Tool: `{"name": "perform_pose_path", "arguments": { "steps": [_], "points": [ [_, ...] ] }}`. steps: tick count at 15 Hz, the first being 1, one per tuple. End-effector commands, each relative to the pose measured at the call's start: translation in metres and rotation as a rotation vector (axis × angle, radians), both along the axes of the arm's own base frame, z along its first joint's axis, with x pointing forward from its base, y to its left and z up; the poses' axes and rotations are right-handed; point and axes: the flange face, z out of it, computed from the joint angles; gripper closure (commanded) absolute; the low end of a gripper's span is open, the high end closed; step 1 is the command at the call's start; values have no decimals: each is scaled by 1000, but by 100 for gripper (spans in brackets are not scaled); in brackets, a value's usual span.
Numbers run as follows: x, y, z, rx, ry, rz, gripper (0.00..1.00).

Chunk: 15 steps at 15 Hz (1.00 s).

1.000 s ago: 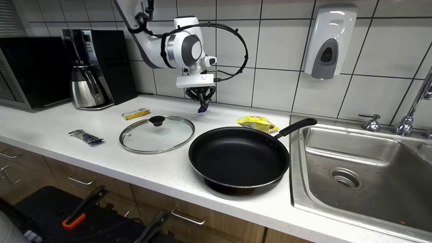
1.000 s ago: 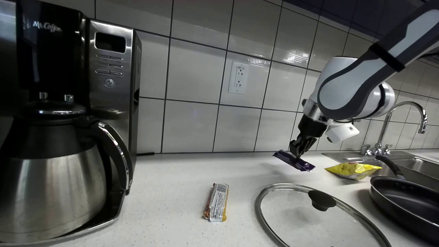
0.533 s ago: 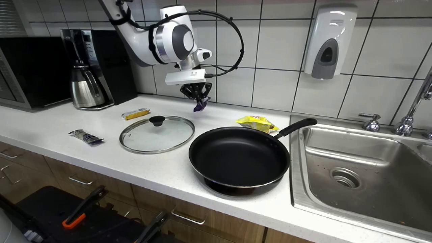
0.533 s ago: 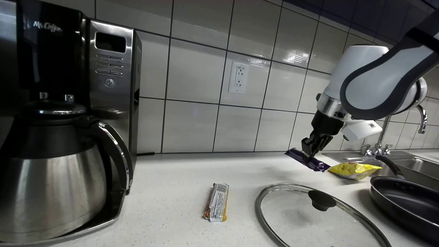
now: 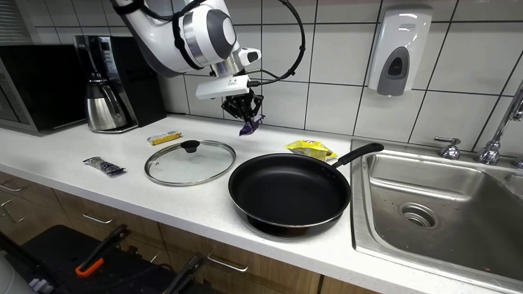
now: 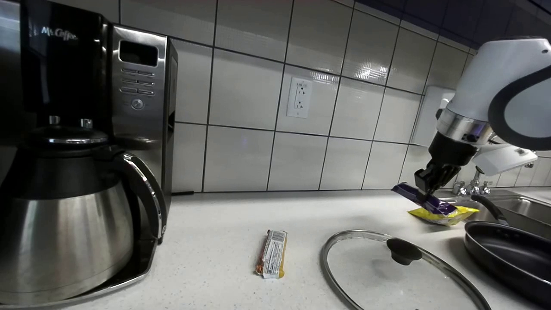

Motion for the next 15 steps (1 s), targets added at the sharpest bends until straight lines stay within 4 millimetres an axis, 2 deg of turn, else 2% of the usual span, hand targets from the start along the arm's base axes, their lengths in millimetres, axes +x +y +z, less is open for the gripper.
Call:
{"name": "perform_pose_path", "arguments": {
  "steps": [1,8,13,15],
  "points": [
    [-39,-9,23,-18,-18,-38,98],
    [-112,-45,34,19,2,-151,98],
    [-159,-89,37,40,0,-294,98],
    [-172,-107,34,55,6,-350,98]
  ]
}}
